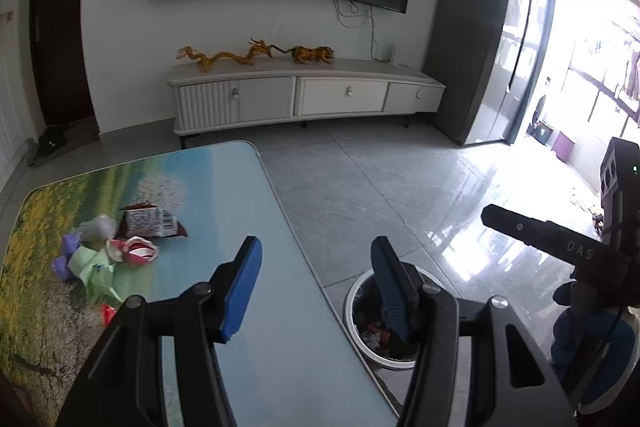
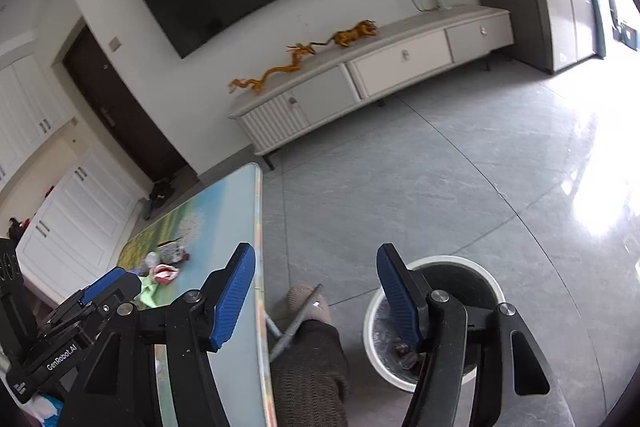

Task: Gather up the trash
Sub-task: 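Move both open tools back over the remaining trash on the table, then grasp the red snack bag with the left tool while the right tool grasps the brown candy wrapper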

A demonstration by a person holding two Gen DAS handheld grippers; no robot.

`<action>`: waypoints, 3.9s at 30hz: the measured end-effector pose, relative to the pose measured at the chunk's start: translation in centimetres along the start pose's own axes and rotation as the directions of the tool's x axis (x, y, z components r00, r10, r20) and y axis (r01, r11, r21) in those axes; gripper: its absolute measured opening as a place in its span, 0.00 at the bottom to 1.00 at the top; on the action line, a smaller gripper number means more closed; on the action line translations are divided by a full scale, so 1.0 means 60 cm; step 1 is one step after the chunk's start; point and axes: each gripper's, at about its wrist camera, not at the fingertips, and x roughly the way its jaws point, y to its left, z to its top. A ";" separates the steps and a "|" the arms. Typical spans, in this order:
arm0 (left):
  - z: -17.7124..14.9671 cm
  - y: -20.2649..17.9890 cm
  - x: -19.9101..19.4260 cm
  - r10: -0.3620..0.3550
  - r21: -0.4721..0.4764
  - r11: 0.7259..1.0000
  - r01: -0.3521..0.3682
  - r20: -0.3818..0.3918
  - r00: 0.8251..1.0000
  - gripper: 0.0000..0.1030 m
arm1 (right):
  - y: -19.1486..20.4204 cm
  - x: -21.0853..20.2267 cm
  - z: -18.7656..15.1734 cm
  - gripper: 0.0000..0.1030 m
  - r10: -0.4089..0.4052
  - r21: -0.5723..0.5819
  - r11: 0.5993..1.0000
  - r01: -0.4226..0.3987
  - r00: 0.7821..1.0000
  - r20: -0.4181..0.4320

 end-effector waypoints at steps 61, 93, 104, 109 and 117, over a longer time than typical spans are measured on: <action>-0.059 0.179 -0.249 0.254 -0.228 0.950 -0.212 0.173 0.952 0.53 | 0.222 -0.043 0.000 0.62 0.251 -0.258 0.937 -0.237 0.968 0.025; -0.196 0.300 0.028 0.068 -0.226 0.967 -0.121 -0.227 0.972 0.44 | 0.356 0.367 -0.031 0.62 0.205 -0.361 0.877 -0.317 0.927 -0.314; -0.211 0.299 0.050 0.056 -0.211 0.972 -0.106 -0.230 0.972 0.32 | 0.402 0.499 -0.056 0.65 0.195 -0.429 0.822 -0.374 0.893 -0.405; -0.211 0.304 0.050 0.044 -0.227 0.970 -0.092 -0.209 0.977 0.29 | 0.417 0.536 -0.072 0.66 0.175 -0.455 0.800 -0.390 0.878 -0.445; -0.211 0.305 0.050 0.035 -0.237 0.968 -0.083 -0.198 0.979 0.22 | 0.406 0.540 -0.079 0.36 0.177 -0.453 0.794 -0.406 0.866 -0.467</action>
